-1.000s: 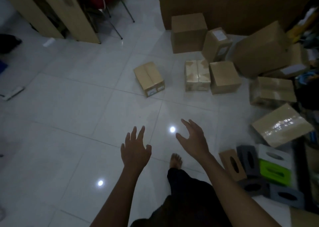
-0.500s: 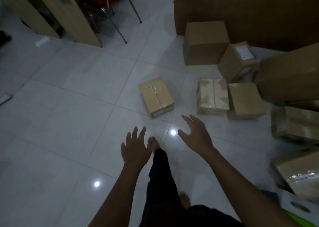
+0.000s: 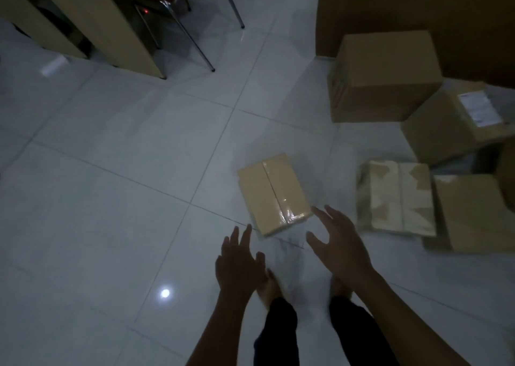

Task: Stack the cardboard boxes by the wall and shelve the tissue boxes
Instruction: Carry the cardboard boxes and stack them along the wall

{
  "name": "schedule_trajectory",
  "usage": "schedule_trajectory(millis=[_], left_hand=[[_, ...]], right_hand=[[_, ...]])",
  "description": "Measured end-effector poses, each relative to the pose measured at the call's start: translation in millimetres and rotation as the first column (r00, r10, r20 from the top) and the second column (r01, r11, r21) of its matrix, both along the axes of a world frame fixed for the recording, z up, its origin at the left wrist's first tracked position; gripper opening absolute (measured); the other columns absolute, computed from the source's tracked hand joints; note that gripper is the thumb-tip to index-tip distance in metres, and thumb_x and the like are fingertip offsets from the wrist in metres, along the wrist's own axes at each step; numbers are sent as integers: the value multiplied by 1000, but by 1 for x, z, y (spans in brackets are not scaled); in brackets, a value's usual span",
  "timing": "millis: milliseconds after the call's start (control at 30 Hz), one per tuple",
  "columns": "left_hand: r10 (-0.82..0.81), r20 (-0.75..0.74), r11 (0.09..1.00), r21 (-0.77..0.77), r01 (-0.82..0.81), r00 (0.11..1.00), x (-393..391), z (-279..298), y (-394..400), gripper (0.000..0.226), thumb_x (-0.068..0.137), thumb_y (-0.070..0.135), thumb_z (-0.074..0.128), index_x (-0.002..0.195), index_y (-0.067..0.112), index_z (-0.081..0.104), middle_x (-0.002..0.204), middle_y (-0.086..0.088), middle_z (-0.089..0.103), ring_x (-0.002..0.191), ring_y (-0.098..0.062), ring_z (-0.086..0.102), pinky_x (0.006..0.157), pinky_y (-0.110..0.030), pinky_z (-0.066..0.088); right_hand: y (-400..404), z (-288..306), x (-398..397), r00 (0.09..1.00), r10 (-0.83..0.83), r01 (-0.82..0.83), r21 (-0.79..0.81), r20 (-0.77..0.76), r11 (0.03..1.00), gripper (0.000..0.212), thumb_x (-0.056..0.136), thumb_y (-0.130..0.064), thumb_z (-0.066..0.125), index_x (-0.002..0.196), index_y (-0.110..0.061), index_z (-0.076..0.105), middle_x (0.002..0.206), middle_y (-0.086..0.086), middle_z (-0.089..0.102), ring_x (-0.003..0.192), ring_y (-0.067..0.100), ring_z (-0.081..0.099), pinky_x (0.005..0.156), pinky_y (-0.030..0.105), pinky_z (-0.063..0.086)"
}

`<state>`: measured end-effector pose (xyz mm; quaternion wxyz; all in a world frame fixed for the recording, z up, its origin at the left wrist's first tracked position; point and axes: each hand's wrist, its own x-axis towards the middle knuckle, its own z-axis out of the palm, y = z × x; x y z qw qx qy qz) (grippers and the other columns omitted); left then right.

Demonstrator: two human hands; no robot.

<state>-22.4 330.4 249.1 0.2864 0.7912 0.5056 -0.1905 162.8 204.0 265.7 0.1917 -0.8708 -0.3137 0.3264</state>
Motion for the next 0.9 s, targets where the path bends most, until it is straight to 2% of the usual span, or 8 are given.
schedule_trajectory(millis=[233,400,500,600,700,800,900], left_hand=[[306,150,952,-78,-297,940,58,-182,28,78,97,39,61,161,34,17,170,-1,15,155,-25,18,120,-47,27],[363,205,931,-40,-362,909,65,-279,34,79,97,39,63,161,34,18,170,-1,17,155,-24,20,121,-45,25],[434,220,901,-97,-423,873,66,-314,30,78,98,39,63,161,30,19,169,-1,20,154,-21,21,122,-42,23],[522,224,853,-160,-498,823,78,-333,36,80,98,37,64,162,24,18,167,-4,26,150,-26,30,117,-45,32],[576,254,817,-182,-547,777,88,-346,52,71,98,34,65,157,18,30,156,-7,43,137,-32,48,107,-46,46],[589,262,808,-229,-543,765,98,-361,66,64,95,38,68,145,10,42,139,-12,56,121,-35,59,98,-52,53],[709,223,699,-345,-626,669,110,-372,73,88,84,50,75,149,12,32,130,-5,56,108,-26,60,88,-44,55]], right_hand=[[27,-166,48,996,75,-76,16,47,997,63,94,-42,61,152,-33,38,162,-1,29,150,24,21,119,45,29],[28,-264,66,992,119,-120,38,35,992,62,95,-39,61,152,-34,38,164,-3,25,152,23,16,121,43,25],[33,-303,70,988,150,-152,37,48,988,62,94,-39,62,151,-31,41,163,0,28,152,27,19,119,50,30],[53,-333,81,976,202,-203,3,81,979,60,94,-43,59,150,-32,42,161,-1,32,150,28,24,112,53,37],[71,-352,91,969,237,-234,-51,75,971,61,95,-50,52,152,-34,37,162,-1,29,150,28,23,112,53,37],[87,-364,102,978,202,-198,-70,47,978,64,95,-51,54,154,-35,32,164,-3,22,151,25,18,116,48,32],[100,-380,108,984,179,-179,-66,-6,982,73,93,-51,60,155,-30,27,163,2,24,149,29,22,113,49,35]])
